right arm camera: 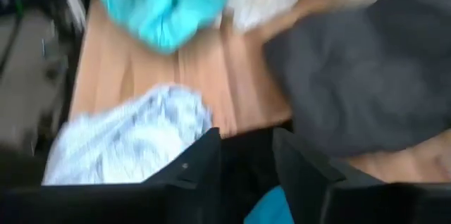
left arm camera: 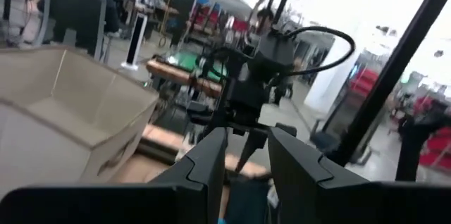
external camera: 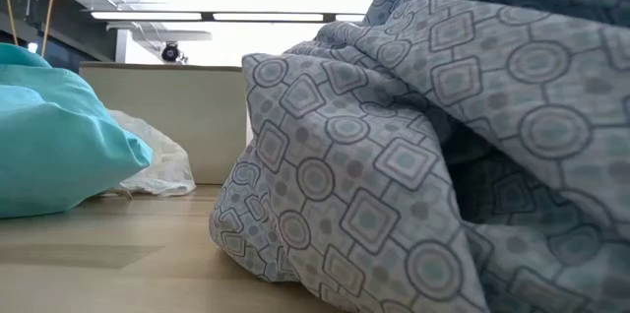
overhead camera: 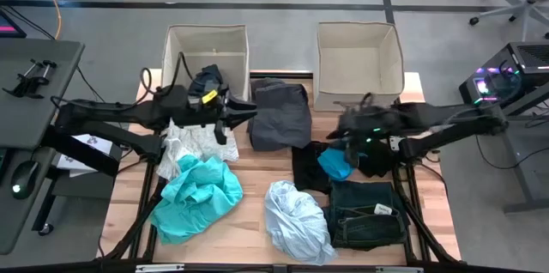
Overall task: Sort clothes
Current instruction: Put the left black underwear into the left laundry organizer
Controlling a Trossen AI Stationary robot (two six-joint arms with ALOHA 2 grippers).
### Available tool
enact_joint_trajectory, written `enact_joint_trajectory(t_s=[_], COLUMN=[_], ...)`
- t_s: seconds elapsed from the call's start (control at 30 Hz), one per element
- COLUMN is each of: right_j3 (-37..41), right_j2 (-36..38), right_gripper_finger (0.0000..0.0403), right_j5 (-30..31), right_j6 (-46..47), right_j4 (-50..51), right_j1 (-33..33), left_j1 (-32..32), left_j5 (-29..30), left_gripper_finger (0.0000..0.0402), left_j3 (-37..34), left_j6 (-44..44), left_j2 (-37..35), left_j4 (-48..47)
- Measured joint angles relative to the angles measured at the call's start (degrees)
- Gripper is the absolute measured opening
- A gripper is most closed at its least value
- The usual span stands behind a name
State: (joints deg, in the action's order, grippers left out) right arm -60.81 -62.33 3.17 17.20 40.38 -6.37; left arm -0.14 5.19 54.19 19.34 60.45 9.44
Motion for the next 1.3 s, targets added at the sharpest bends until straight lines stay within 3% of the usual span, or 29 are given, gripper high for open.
enact_joint_trajectory(t_s=[0.4, 0.77, 0.93, 1.17, 1.3], right_j3=[0.9, 0.8, 0.4, 0.3, -2.3], right_j2=[-22.2, -38.2, -43.6, -43.3, -38.6], right_gripper_finger=[0.0242, 0.0251, 0.0205, 0.0022, 0.0024], right_j5=[-2.2, -1.5, -0.6, -1.1, -0.5], right_j6=[-0.8, -1.1, -0.6, 3.7, 6.2], right_j4=[0.0, -8.0, -9.6, -11.2, -9.8], right_j1=[0.0, 0.0, -0.1, 0.0, 0.4], left_j1=[-0.7, -0.7, -0.7, -0.8, -1.3], left_j5=[1.4, 1.4, 1.4, 0.6, 0.4], left_gripper_finger=[0.0092, 0.0092, 0.0092, 0.0092, 0.0092], left_j3=[0.0, 0.0, 0.0, 0.0, 0.0], left_j6=[0.0, -0.8, -6.1, -10.0, -12.8], left_j2=[-7.5, -7.3, -7.3, -7.3, -6.7], left_j4=[-17.4, -25.1, -25.5, -24.3, -21.0])
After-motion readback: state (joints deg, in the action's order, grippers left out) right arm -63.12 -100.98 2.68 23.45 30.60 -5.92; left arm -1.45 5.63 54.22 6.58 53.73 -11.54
